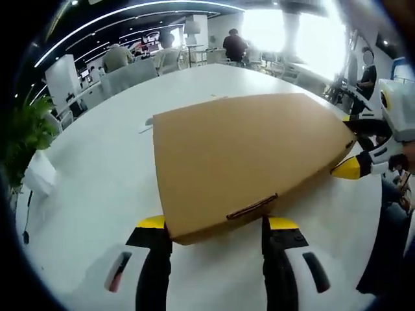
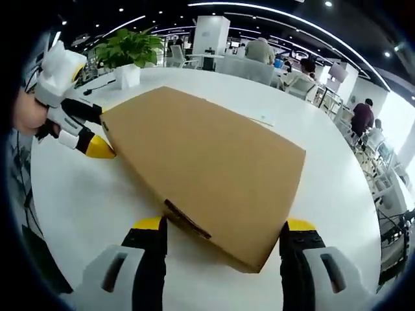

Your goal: Operate the shoe box by opening the lid, removing the specified soft item, and placing it in the target area until the item is outside and the box remains undamaged.

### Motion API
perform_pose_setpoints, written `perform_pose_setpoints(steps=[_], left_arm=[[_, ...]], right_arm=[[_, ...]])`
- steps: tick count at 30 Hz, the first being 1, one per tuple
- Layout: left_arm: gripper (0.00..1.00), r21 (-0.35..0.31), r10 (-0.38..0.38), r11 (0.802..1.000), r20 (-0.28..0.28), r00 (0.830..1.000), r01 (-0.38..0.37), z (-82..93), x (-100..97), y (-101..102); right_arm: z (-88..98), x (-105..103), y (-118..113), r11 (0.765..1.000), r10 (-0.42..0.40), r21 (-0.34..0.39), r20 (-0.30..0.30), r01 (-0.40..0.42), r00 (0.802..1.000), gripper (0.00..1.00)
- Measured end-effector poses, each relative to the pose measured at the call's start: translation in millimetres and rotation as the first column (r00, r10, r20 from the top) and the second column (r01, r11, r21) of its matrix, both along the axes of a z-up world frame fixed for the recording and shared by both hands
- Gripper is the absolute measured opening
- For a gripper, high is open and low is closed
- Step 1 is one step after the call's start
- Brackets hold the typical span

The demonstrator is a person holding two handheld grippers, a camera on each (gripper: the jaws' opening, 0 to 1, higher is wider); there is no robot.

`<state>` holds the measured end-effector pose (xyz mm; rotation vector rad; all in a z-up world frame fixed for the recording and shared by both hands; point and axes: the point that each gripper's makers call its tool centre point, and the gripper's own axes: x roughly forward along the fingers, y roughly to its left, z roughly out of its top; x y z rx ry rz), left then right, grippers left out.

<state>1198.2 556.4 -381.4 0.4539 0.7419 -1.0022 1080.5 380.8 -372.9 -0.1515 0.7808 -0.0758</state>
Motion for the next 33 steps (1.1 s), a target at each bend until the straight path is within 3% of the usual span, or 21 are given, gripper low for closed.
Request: perform_pose_setpoints(steps=[5, 8, 16, 20, 23, 26, 29, 30, 33], left_arm=[[0.56, -0.008, 0.016, 1.0, -0.007, 1.0, -0.016, -0.1, -4.8, 5.6], [0.56, -0.012, 0.036, 0.999, -0.008, 0.999, -0.036, 0.8, -11.2, 8.3], [0.55, -0.002, 0.076, 0.997, -0.027, 0.997, -0.076, 1.8, -19.7, 10.8], [0.59, -0.085, 0.123, 0.988, -0.086, 0.989, -0.13, 5.1, -25.1, 12.6], [0.6, -0.055, 0.122, 0.99, -0.073, 0.99, -0.126, 4.1, -28.0, 9.3], [0.58, -0.033, 0.102, 0.994, -0.008, 0.995, -0.102, 1.7, -26.0, 15.0], [0.57, -0.032, 0.119, 0.992, -0.028, 0.992, -0.12, 1.1, -26.6, 14.5], [0.57, -0.028, 0.124, 0.992, -0.03, 0.992, -0.124, 0.7, -27.4, 14.9], [0.57, -0.029, 0.14, 0.99, -0.029, 0.99, -0.141, -0.3, -29.0, 14.9]], right_arm=[[1.5, -5.2, 3.5, 0.999, 0.006, 0.048, 0.024, -0.007, 1.0, 0.71], [0.6, -4.4, 2.1, 0.998, 0.034, 0.052, -0.024, -0.033, 0.999, 0.71], [-1.8, -7.0, 2.5, 0.996, 0.048, 0.073, -0.041, -0.044, 0.998, 0.7], [-5.1, -3.4, 2.2, 0.995, 0.05, 0.085, -0.088, -0.042, 0.995, 0.7], [-4.7, -5.2, 2.7, 0.995, 0.063, 0.08, -0.062, -0.058, 0.996, 0.71], [-3.4, -4.5, 2.8, 0.995, 0.068, 0.076, -0.047, -0.064, 0.997, 0.72], [-0.5, -2.1, 5.2, 0.994, 0.058, 0.097, -0.012, -0.057, 0.998, 0.77], [0.7, 0.3, 7.7, 0.989, 0.036, 0.144, -0.002, -0.035, 0.999, 0.78], [0.3, -0.6, 6.8, 0.992, 0.054, 0.115, -0.03, -0.051, 0.998, 0.78]])
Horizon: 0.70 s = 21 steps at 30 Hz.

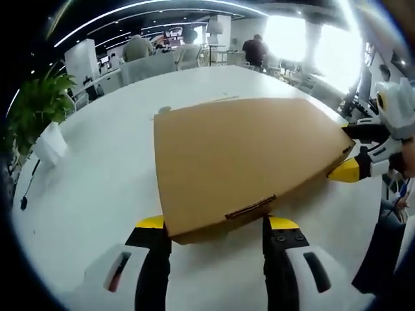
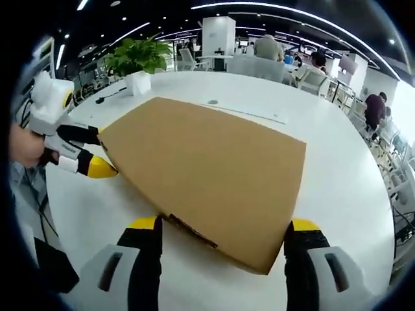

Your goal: Operate the shoe box by opening the lid, removing the specified soft item, and placing it in the target area until the item is outside and the box remains undamaged.

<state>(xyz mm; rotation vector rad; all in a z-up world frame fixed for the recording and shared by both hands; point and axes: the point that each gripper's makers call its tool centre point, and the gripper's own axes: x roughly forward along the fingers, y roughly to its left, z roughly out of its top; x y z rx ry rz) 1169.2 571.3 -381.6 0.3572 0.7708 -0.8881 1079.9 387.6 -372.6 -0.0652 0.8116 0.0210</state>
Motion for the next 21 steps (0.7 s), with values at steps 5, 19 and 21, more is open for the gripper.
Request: perform_pose_setpoints(steps=[5, 19, 21], left_arm=[[0.57, -0.001, 0.009, 1.0, 0.002, 1.0, -0.009, -0.1, -1.8, 0.2], [0.57, 0.019, 0.031, 0.999, -0.022, 0.999, -0.031, -1.1, -3.5, 2.9], [0.57, 0.017, 0.032, 0.999, -0.018, 0.999, -0.032, -0.9, -3.9, 2.6]], right_arm=[[0.8, -2.9, 0.1, 1.0, 0.022, 0.0, 0.028, -0.022, 0.999, 0.76], [0.3, -2.1, 0.0, 0.999, 0.038, -0.005, -0.005, -0.038, 0.999, 0.75], [-0.1, -1.8, 0.1, 0.999, 0.04, -0.005, -0.006, -0.04, 0.999, 0.75]])
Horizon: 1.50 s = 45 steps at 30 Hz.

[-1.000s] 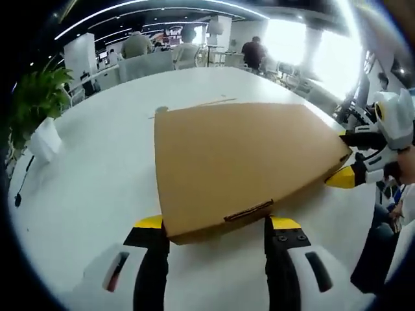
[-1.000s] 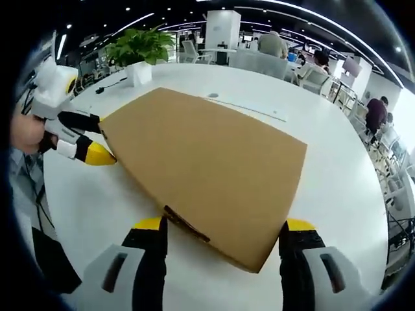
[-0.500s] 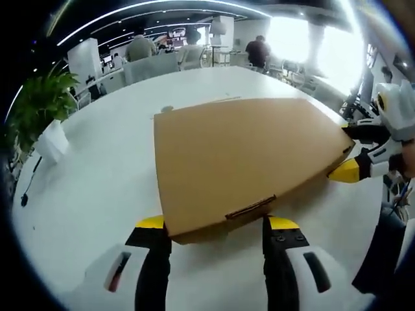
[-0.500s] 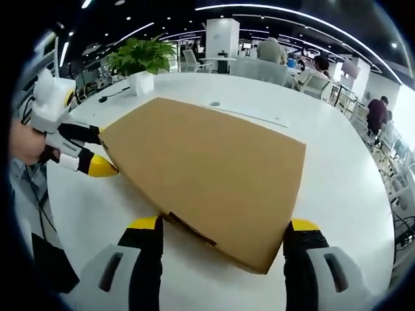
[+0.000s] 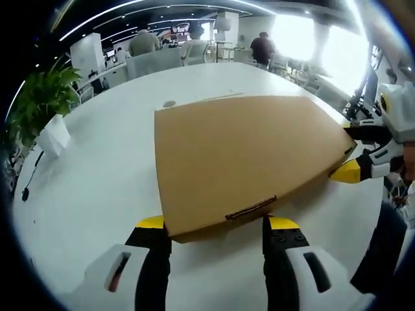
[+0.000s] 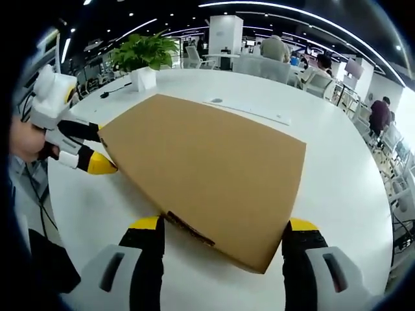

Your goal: Operate the shoe box by opening the lid, removing the specified soft item, and placing it in the target area until the item is outside and the box remains undamaged.

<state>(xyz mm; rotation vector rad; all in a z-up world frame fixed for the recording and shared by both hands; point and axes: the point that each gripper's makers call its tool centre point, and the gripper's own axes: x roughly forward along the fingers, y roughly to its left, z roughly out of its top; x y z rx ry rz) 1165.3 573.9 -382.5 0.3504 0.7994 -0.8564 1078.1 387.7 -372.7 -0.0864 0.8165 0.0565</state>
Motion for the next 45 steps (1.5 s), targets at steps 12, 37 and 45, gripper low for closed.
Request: perform_pose_setpoints(steps=[12, 37, 45], left_arm=[[0.57, -0.002, 0.008, 1.0, 0.003, 1.0, -0.008, 0.0, -1.3, 2.7], [0.55, -0.005, 0.055, 0.998, 0.026, 0.998, -0.055, -2.3, -17.5, 12.4], [0.54, -0.014, 0.062, 0.998, 0.027, 0.998, -0.062, -1.7, -21.7, 14.6]], right_arm=[[2.3, -1.2, 1.6, 1.0, 0.017, -0.005, 0.006, -0.017, 1.0, 0.74], [0.3, -5.0, 2.2, 0.995, 0.09, -0.029, -0.005, -0.09, 0.996, 0.72], [2.0, -10.2, 6.3, 0.994, 0.107, -0.025, -0.017, -0.108, 0.994, 0.71]])
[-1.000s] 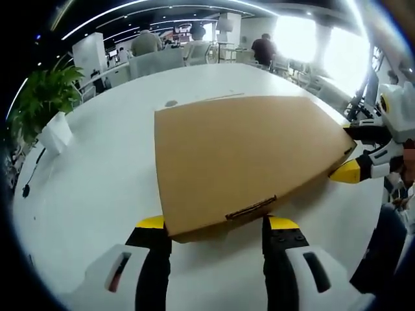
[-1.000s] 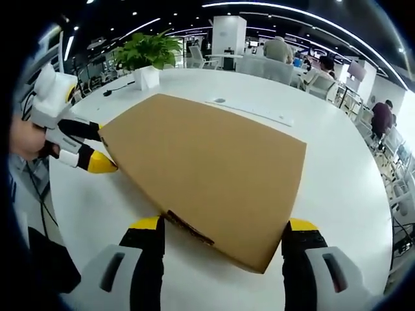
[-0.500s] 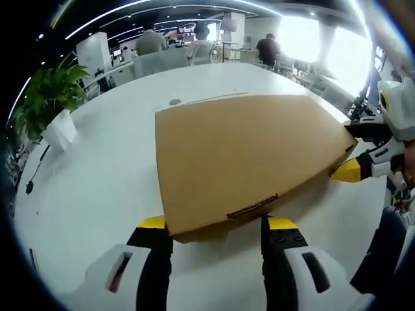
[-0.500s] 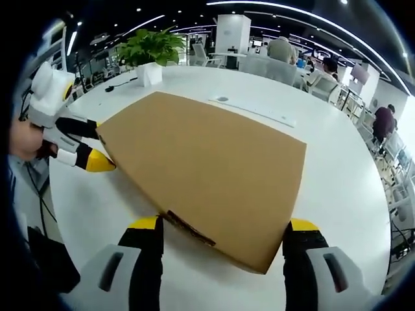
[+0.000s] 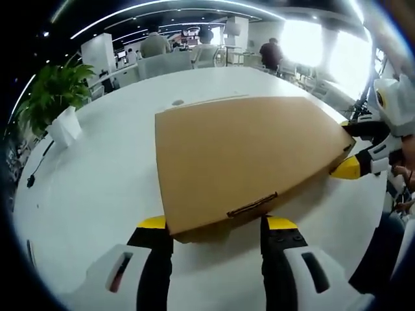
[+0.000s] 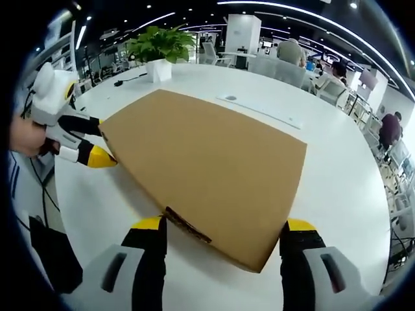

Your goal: Operate the shoe box by opening the lid, removing the specified soft item, and placing it in the target area until the item is outside and the box remains undamaged.

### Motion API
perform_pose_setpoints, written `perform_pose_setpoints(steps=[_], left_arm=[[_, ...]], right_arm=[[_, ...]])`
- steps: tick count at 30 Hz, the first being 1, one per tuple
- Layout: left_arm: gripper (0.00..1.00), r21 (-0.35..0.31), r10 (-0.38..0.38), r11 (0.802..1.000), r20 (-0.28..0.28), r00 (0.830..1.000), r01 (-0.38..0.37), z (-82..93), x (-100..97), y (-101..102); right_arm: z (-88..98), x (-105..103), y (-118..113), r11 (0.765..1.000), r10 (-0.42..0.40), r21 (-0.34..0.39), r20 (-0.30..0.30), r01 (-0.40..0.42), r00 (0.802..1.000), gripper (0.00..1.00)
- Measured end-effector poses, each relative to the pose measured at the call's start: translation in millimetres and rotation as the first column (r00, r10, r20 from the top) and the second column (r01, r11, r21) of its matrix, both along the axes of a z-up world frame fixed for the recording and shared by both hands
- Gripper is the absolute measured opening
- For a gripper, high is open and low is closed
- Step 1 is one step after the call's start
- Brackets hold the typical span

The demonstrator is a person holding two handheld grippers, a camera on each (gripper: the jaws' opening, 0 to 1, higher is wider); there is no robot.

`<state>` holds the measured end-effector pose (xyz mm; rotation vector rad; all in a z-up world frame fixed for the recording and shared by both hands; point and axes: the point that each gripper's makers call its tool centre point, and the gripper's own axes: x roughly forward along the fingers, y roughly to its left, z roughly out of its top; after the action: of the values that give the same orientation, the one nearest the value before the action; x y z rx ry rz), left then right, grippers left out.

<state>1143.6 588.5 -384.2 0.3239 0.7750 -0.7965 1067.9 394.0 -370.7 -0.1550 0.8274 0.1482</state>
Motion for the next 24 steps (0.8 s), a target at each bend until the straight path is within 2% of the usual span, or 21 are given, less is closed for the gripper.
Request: perform_pose_setpoints(steps=[14, 18, 24], left_arm=[[0.52, 0.015, -0.022, 1.0, -0.011, 1.0, 0.022, 0.3, -10.6, 12.2], [0.52, 0.039, -0.018, 0.999, -0.023, 1.0, 0.019, 0.2, -13.5, 16.4], [0.52, 0.035, 0.0, 0.999, -0.005, 1.0, 0.0, 0.4, -23.0, 22.7]], right_arm=[[0.3, -14.2, 8.2, 1.0, -0.003, 0.009, -0.02, 0.003, 1.0, 0.69], [0.1, -18.1, 12.2, 1.0, -0.002, 0.012, -0.018, 0.002, 1.0, 0.69], [-0.1, -22.8, 15.0, 1.0, 0.018, 0.013, -0.022, -0.017, 1.0, 0.68]])
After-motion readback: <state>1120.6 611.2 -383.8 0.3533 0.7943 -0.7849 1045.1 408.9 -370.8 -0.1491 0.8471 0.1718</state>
